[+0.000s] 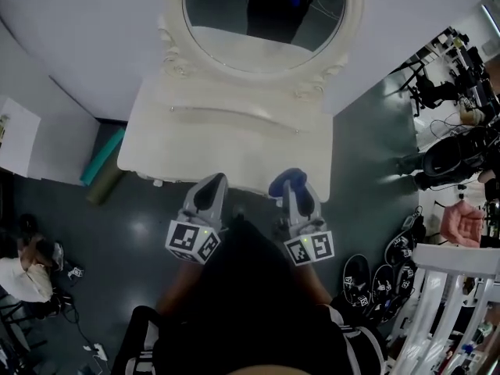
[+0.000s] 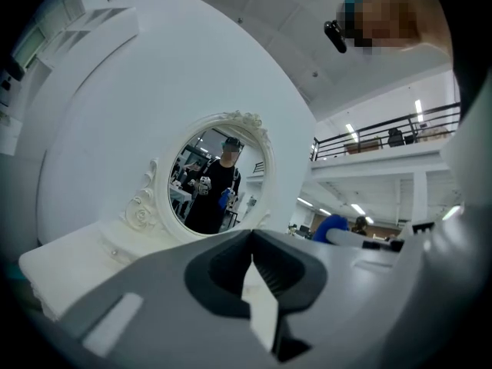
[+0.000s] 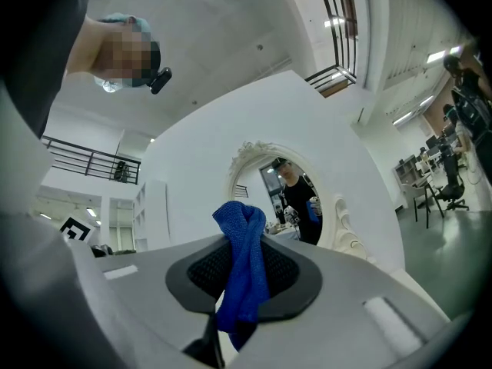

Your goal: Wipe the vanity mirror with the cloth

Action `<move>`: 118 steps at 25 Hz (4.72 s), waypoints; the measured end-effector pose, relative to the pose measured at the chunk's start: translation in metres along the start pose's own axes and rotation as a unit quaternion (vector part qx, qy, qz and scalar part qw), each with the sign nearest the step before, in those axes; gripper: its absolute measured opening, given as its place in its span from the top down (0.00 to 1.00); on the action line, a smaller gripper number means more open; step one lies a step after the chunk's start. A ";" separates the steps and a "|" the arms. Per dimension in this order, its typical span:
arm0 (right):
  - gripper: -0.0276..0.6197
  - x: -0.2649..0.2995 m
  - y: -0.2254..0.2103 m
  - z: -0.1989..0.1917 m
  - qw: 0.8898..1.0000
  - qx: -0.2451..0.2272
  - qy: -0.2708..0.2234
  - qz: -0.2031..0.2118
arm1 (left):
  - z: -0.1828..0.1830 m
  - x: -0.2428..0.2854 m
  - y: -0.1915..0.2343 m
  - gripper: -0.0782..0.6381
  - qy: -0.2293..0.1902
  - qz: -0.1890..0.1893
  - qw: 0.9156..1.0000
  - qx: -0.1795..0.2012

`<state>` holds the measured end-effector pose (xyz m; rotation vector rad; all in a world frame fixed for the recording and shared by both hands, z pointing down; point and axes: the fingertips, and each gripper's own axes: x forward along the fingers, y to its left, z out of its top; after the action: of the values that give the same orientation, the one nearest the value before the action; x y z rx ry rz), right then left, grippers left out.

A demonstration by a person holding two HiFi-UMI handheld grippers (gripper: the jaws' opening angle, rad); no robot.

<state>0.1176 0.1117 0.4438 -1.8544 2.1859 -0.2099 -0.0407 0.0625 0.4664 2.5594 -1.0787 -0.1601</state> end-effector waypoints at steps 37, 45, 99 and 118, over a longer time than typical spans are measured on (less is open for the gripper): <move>0.85 0.198 -0.144 0.035 0.994 0.026 -0.084 -0.067 | 0.061 0.222 0.057 0.88 0.020 -0.031 0.997 0.072; 0.85 0.259 -0.166 0.059 0.985 0.035 -0.126 -0.109 | 0.091 0.254 0.081 0.88 0.012 -0.065 0.994 0.086; 0.86 0.350 -0.194 0.199 0.947 0.015 -0.281 -0.157 | 0.114 0.261 0.156 0.88 -0.008 -0.056 0.998 0.029; 0.86 0.397 -0.104 0.273 0.958 -0.091 -0.250 -0.106 | 0.139 0.217 0.173 0.88 -0.040 -0.040 0.998 0.032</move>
<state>0.2380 -0.2797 0.1694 -1.9671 1.7100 0.3955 -0.0369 -0.2425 0.4081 2.6769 -1.0249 -0.2536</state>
